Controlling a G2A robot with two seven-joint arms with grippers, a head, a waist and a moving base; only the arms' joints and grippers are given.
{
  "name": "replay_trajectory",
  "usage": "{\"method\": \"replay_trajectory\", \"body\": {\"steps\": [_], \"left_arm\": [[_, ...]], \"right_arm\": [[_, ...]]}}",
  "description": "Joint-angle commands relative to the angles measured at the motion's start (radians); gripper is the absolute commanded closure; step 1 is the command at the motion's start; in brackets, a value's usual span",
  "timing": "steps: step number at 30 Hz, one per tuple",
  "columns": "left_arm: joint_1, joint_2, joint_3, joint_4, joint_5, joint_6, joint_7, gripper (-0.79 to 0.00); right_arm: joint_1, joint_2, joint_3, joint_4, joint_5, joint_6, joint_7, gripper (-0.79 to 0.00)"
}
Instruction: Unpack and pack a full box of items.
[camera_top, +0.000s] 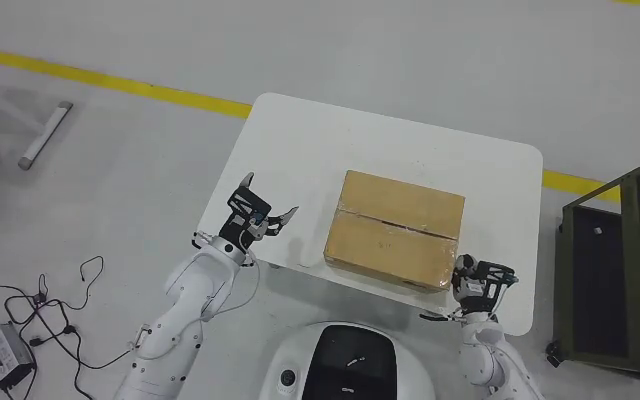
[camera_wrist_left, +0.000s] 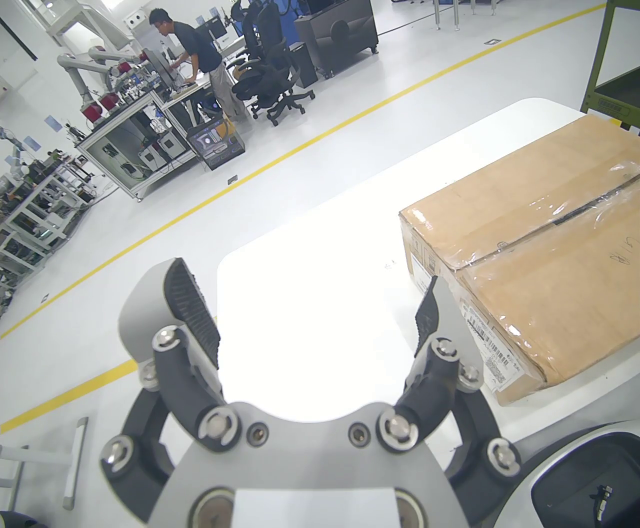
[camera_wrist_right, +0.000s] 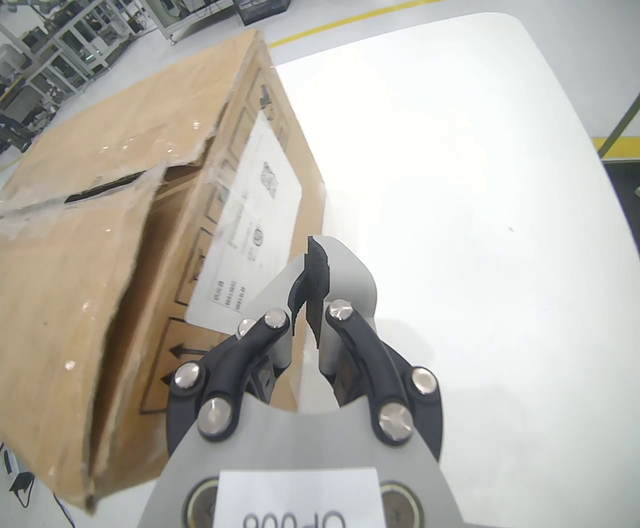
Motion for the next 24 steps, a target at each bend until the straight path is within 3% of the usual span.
{"method": "replay_trajectory", "body": {"steps": [1, 13, 20, 24], "left_arm": [[0.0, 0.0, 0.0, 0.0, 0.0, 0.0, 0.0, -0.785], [0.0, 0.0, 0.0, 0.0, 0.0, 0.0, 0.0, -0.785], [0.0, 0.0, 0.0, 0.0, 0.0, 0.0, 0.0, -0.785], [0.0, 0.0, 0.0, 0.0, 0.0, 0.0, 0.0, -0.785]], "right_arm": [[0.013, -0.003, -0.021, 0.002, -0.009, -0.006, 0.001, 0.0], [0.036, -0.015, -0.102, -0.006, -0.034, -0.009, 0.002, 0.0], [0.046, -0.016, -0.056, 0.012, 0.018, 0.069, -0.013, 0.0], [0.081, -0.013, -0.038, 0.04, 0.015, 0.059, 0.016, 0.0]]}}
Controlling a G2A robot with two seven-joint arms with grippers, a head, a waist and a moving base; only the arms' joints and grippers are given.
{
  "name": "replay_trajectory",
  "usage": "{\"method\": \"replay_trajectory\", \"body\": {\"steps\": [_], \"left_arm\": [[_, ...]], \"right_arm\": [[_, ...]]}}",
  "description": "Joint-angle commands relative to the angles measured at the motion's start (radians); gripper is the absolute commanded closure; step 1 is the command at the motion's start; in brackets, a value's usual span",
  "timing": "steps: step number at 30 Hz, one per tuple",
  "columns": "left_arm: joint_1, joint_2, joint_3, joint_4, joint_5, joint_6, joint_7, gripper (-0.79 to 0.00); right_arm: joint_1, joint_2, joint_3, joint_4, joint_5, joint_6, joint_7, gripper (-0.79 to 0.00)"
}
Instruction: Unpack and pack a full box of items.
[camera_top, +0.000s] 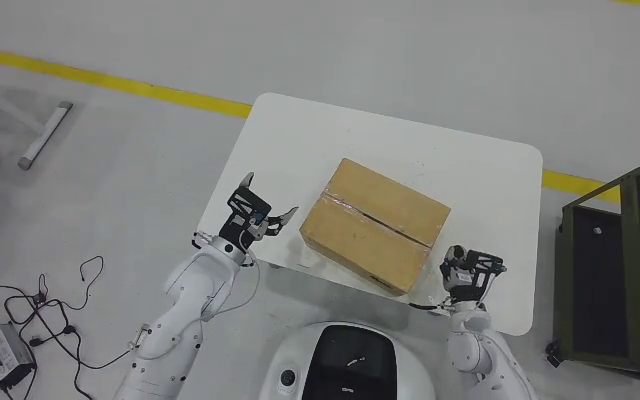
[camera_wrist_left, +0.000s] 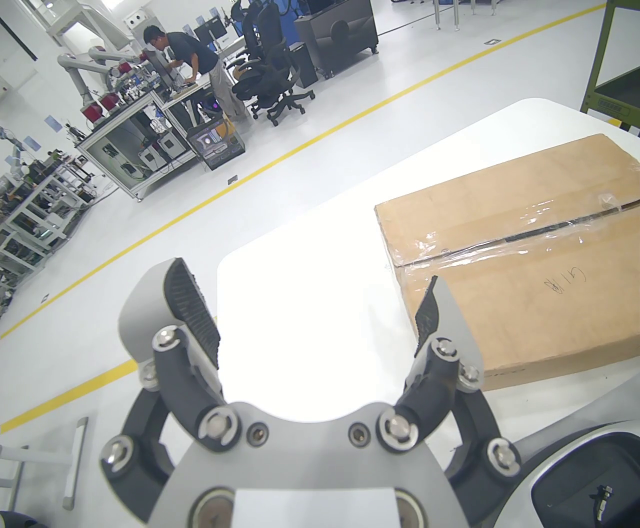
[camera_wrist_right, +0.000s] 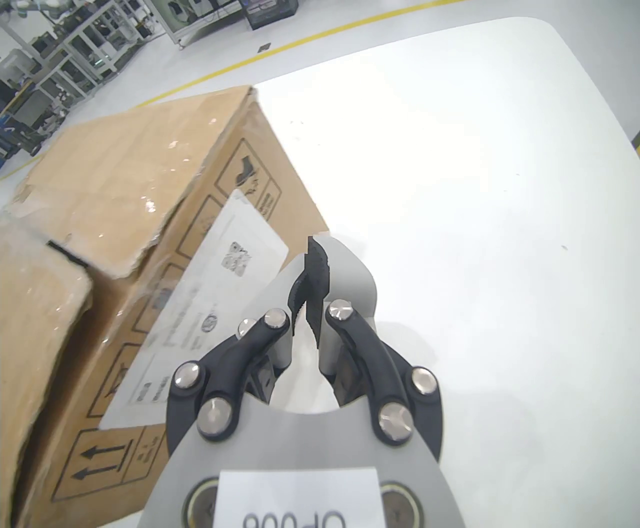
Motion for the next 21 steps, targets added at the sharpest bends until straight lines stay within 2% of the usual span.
{"method": "replay_trajectory", "body": {"steps": [1, 5, 13, 16, 21], "left_arm": [[0.001, 0.0, 0.001, -0.001, -0.002, 0.002, 0.0, -0.785], [-0.003, -0.001, 0.019, -0.014, -0.009, -0.015, 0.004, -0.785], [-0.04, 0.001, 0.093, -0.057, -0.019, -0.15, 0.022, -0.785], [-0.054, 0.002, 0.123, -0.07, -0.014, -0.196, 0.037, -0.785], [-0.054, 0.002, 0.123, -0.07, -0.014, -0.196, 0.037, -0.785]], "right_arm": [[0.024, 0.002, -0.001, 0.018, -0.019, -0.019, 0.016, 0.0], [0.072, 0.001, -0.02, 0.058, -0.046, -0.055, 0.035, 0.0], [0.118, -0.004, -0.056, 0.095, -0.068, -0.078, 0.029, 0.0], [0.09, -0.001, -0.035, 0.078, -0.07, -0.058, 0.002, 0.0], [-0.037, 0.013, 0.044, -0.052, -0.074, -0.032, -0.051, 0.0]]}}
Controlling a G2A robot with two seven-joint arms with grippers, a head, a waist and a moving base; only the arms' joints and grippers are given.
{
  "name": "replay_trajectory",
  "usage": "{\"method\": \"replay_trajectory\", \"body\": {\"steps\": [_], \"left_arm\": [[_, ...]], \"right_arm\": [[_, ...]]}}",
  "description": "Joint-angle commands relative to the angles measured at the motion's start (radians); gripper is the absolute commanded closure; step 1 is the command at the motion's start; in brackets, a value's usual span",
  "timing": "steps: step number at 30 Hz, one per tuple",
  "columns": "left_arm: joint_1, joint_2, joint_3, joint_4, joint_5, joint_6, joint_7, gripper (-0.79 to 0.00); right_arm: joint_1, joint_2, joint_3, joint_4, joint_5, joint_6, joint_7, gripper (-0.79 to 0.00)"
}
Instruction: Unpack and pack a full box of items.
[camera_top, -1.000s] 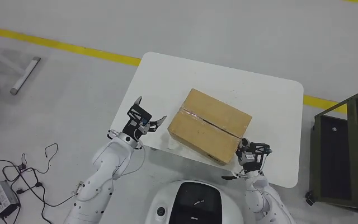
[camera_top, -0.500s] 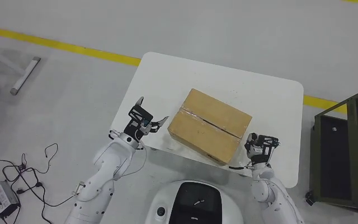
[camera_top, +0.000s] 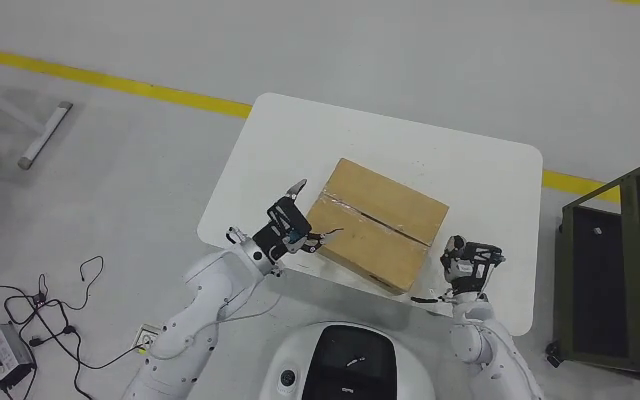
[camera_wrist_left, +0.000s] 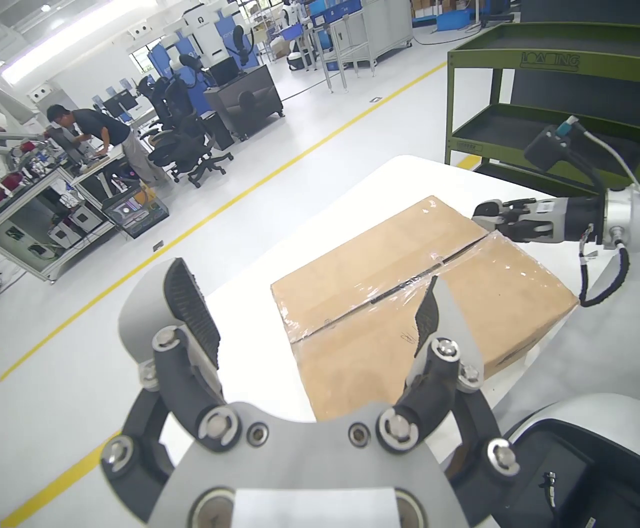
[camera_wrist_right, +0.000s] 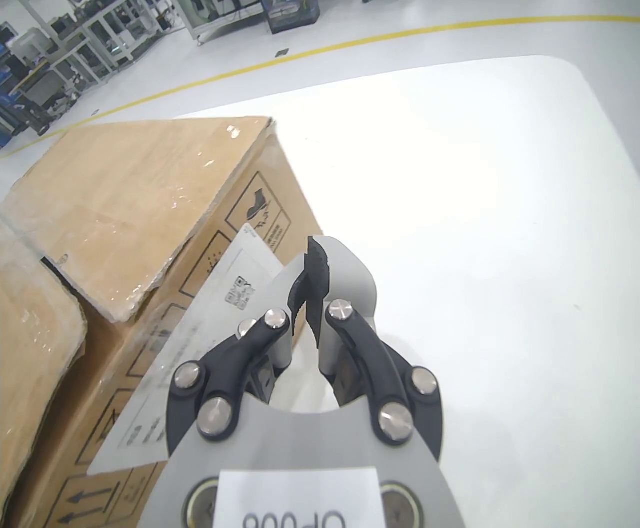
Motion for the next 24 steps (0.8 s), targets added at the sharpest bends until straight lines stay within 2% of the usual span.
{"method": "replay_trajectory", "body": {"steps": [1, 9, 13, 18, 24], "left_arm": [[0.0, 0.0, 0.0, 0.0, 0.0, 0.0, 0.0, -0.785], [-0.002, 0.0, 0.017, -0.004, 0.019, 0.002, -0.012, -0.785], [-0.05, -0.009, 0.123, 0.015, 0.084, 0.008, -0.066, -0.785], [-0.158, -0.045, 0.286, 0.105, 0.0, 0.069, -0.203, -0.785], [-0.272, -0.083, 0.39, 0.239, -0.106, 0.125, -0.309, -0.785]], "right_arm": [[-0.068, 0.007, 0.036, -0.071, -0.013, 0.006, -0.015, 0.0], [-0.313, 0.022, 0.16, -0.312, -0.008, 0.027, -0.042, 0.0], [-0.379, 0.024, 0.195, -0.378, -0.032, 0.047, -0.057, 0.0], [-0.415, 0.025, 0.228, -0.405, -0.035, 0.058, -0.069, 0.0], [-0.441, 0.024, 0.253, -0.419, -0.026, 0.057, -0.079, 0.0]]}}
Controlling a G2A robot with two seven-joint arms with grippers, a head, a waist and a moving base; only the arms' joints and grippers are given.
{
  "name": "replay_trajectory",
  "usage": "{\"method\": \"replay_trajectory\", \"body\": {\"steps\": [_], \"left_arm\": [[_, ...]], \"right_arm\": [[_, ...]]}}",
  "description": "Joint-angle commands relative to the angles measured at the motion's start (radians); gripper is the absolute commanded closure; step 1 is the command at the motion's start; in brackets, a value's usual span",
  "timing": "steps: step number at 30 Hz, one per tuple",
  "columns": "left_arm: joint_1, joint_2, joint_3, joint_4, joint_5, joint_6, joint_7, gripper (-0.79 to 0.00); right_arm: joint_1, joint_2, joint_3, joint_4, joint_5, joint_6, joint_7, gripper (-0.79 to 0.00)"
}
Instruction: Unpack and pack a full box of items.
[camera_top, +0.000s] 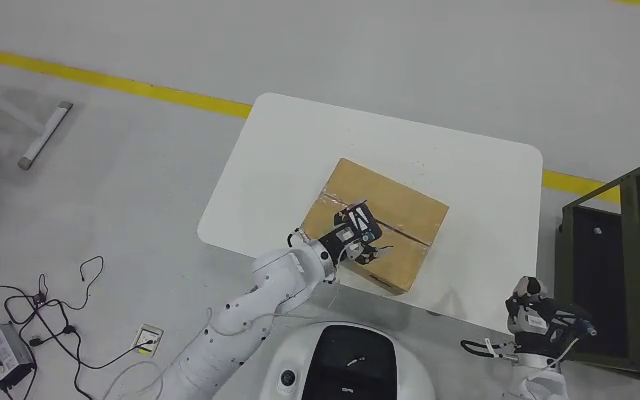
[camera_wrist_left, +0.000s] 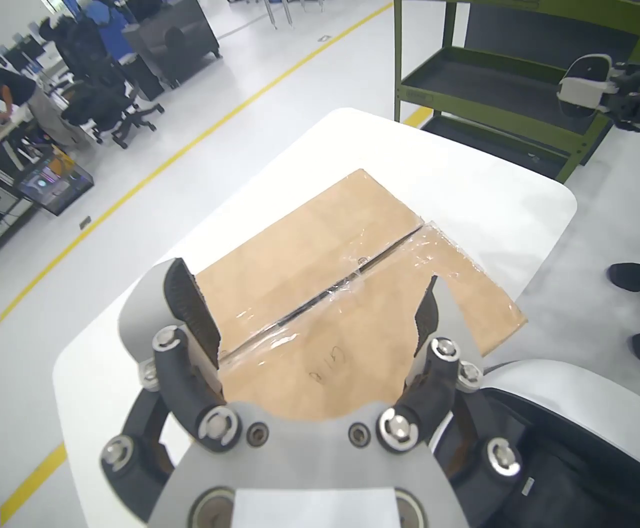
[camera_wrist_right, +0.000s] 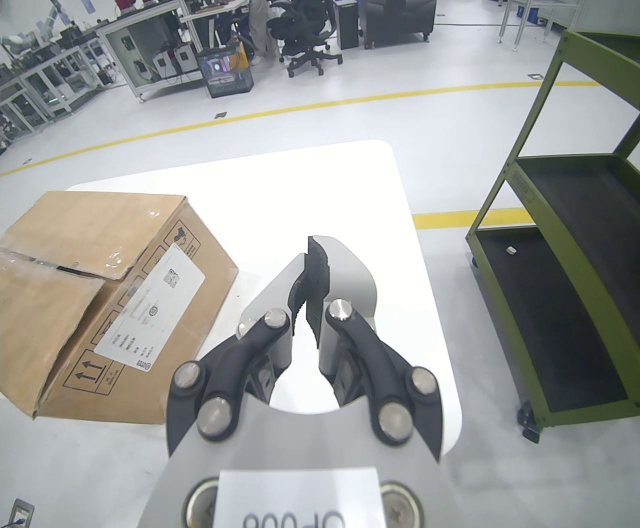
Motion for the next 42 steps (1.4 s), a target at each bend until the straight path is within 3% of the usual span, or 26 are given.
{"method": "replay_trajectory", "body": {"steps": [1, 16, 21, 27, 35, 39, 42], "left_arm": [[-0.012, -0.004, 0.01, 0.016, -0.02, 0.004, -0.005, -0.785], [-0.013, -0.008, 0.028, 0.023, -0.01, 0.022, -0.021, -0.785], [-0.07, -0.04, 0.102, 0.067, -0.08, 0.093, -0.066, -0.785], [-0.16, -0.078, 0.179, 0.187, -0.12, 0.134, -0.15, -0.785], [-0.215, -0.11, 0.222, 0.282, -0.109, 0.209, -0.185, -0.785], [-0.221, -0.115, 0.226, 0.288, -0.082, 0.219, -0.198, -0.708], [-0.221, -0.116, 0.226, 0.284, -0.061, 0.217, -0.204, -0.502]], "right_arm": [[-0.006, -0.001, 0.003, -0.003, 0.004, 0.001, -0.003, 0.0], [-0.031, -0.009, -0.016, 0.004, 0.012, -0.002, -0.019, 0.0], [-0.033, -0.011, -0.024, -0.014, 0.004, 0.001, -0.013, 0.0], [-0.042, -0.013, -0.027, -0.018, -0.009, 0.002, -0.017, 0.0], [-0.059, -0.015, -0.007, -0.018, -0.002, 0.003, -0.024, 0.0], [-0.063, -0.016, -0.004, -0.018, 0.001, 0.003, -0.025, 0.0], [-0.064, -0.017, -0.005, -0.019, 0.002, 0.001, -0.026, 0.0]]}}
